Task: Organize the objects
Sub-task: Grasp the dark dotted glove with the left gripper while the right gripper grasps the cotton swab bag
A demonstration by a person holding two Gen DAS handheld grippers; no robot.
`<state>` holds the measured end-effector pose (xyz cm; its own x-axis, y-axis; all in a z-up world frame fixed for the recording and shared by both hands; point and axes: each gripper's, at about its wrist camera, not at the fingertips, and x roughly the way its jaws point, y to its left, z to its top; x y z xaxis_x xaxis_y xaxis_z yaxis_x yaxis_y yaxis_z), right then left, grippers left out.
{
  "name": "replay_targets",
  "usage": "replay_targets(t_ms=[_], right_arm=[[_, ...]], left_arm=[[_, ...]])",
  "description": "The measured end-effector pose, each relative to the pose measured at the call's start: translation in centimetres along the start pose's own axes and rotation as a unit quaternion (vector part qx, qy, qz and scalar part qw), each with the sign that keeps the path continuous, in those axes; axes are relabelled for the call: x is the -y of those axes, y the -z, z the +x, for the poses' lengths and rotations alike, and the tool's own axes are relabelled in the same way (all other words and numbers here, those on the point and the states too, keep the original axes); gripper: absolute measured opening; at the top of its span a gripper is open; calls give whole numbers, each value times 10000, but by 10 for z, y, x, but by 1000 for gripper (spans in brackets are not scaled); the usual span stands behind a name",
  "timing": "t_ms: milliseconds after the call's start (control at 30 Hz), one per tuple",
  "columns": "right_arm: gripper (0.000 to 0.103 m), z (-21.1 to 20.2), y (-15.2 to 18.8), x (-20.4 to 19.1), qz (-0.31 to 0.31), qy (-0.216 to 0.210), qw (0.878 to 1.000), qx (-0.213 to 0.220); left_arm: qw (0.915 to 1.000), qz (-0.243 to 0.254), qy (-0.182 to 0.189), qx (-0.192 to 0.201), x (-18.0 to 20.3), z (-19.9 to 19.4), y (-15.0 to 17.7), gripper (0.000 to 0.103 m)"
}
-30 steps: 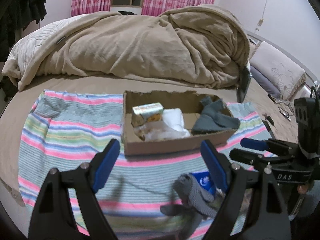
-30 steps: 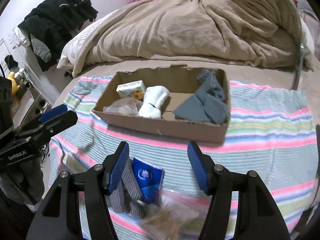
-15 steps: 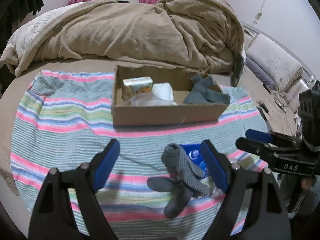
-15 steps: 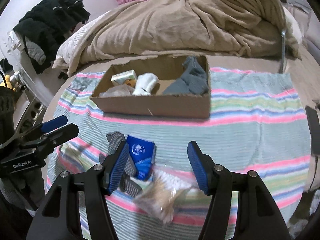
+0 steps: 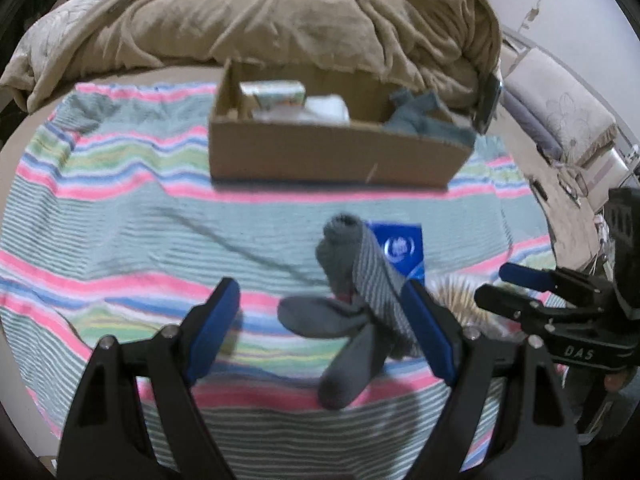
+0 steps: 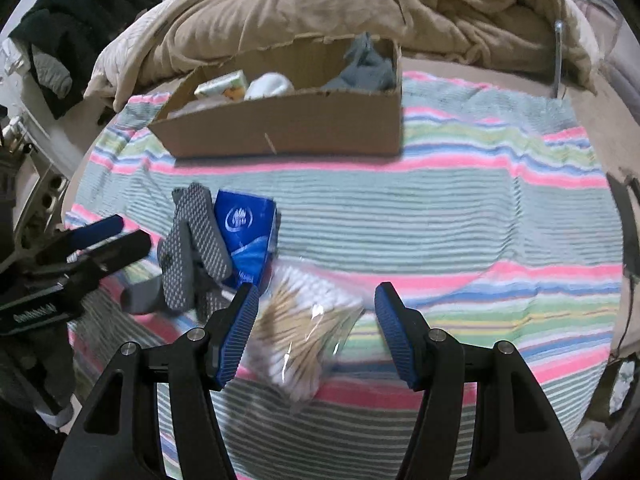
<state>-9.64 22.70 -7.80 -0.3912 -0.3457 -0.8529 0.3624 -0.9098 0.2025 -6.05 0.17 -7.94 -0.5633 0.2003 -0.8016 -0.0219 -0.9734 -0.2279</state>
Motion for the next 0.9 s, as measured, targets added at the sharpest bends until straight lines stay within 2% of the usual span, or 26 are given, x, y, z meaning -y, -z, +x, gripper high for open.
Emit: replay_targets(t_ms=[267, 467, 600, 633, 700, 733, 900], right_arm=[[64, 8, 10, 5, 114, -96, 9998, -126], [64, 19, 12, 3, 235, -360, 9986, -302], [64, 25, 14, -2, 218, -483, 9980, -333], [61, 26, 14, -3, 217, -516, 9979, -327], [55, 26, 14, -2, 214, -565, 9976, -325], [51, 25, 14, -2, 201, -573, 9977, -309], [43, 16, 16, -1, 143, -591, 9979, -206]], left_arm=[[9998, 90, 83, -148, 13, 22, 8, 84], [9995, 125, 47, -290, 16, 42, 8, 83], [9993, 213, 67, -285, 17, 45, 10, 64], [9993, 235, 92, -273, 18, 45, 10, 57], [9994, 261, 107, -224, 19, 44, 10, 53], [9993, 285, 147, -187, 20, 43, 11, 45], [9991, 371, 202, -43, 21, 34, 11, 36]])
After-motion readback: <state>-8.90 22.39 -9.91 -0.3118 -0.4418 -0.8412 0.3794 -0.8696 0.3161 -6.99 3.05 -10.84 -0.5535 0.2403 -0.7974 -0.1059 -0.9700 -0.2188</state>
